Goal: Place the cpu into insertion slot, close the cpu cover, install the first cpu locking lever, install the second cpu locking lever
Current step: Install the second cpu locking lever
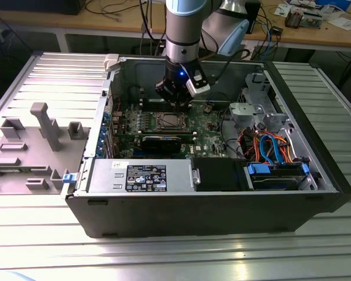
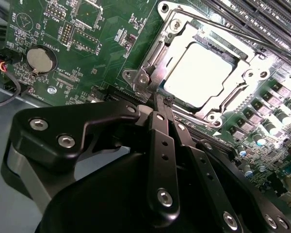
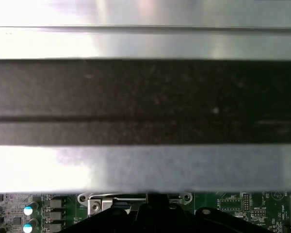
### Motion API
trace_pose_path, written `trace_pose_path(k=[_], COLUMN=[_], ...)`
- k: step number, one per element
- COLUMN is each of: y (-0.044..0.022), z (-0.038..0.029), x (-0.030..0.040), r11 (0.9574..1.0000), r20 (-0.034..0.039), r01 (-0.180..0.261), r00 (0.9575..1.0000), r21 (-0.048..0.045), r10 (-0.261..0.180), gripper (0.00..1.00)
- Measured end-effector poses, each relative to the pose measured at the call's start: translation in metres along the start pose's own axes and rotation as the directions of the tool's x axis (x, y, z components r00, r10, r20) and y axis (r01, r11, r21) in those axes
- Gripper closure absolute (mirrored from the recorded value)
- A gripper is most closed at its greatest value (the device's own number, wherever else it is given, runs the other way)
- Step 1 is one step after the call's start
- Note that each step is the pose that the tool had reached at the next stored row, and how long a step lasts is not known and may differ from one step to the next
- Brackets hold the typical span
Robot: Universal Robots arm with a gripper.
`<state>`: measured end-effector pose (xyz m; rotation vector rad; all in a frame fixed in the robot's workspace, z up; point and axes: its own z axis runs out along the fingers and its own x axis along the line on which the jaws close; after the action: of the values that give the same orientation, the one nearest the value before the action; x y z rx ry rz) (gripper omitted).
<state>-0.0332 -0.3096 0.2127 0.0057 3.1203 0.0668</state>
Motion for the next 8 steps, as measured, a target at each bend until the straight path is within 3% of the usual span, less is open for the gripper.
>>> trace_pose_path(k=[8], y=[0.0003], z=[-0.0041], x=[-0.0001], r11=[1.0000], r20=[0.0002], r01=[0.000], r00=[1.0000], r21=[-0.0005], r10=[0.000], gripper=[0.89])
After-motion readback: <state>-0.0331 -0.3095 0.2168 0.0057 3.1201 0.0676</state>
